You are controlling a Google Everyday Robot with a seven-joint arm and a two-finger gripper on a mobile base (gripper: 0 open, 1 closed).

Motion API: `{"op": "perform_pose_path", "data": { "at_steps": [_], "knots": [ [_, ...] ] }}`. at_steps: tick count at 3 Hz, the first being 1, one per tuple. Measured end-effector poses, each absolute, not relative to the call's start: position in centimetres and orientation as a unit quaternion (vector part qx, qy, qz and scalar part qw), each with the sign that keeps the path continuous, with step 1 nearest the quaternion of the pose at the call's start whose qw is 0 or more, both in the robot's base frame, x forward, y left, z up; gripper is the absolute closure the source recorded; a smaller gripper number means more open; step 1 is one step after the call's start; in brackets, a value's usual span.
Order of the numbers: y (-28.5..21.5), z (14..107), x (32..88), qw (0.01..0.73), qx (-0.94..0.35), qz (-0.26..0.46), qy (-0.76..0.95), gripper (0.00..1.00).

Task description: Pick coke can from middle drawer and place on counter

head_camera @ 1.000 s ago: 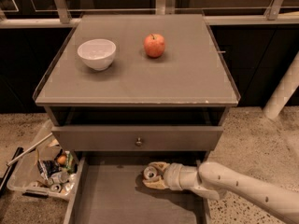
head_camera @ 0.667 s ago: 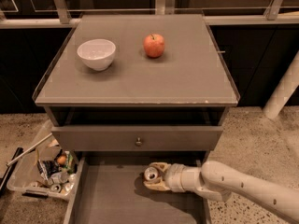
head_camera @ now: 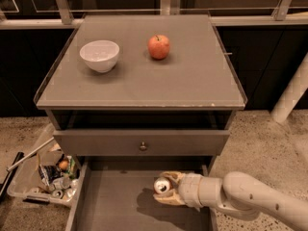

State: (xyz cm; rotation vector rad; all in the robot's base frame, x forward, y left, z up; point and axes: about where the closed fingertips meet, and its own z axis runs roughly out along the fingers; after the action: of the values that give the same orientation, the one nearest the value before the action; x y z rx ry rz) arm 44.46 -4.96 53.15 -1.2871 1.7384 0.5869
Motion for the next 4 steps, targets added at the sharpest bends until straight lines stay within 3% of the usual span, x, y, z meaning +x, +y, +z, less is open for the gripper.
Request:
{"op": "perform_pose_path", "data": {
  "at_steps": [3, 4],
  "knots": [
    [-5.0, 67.9, 45.1, 0.447, -0.553, 0.204, 0.673, 1.0],
    [-5.9, 76.7, 48.9, 0.456, -0.566, 0.178, 0.664, 1.0]
  ]
}}
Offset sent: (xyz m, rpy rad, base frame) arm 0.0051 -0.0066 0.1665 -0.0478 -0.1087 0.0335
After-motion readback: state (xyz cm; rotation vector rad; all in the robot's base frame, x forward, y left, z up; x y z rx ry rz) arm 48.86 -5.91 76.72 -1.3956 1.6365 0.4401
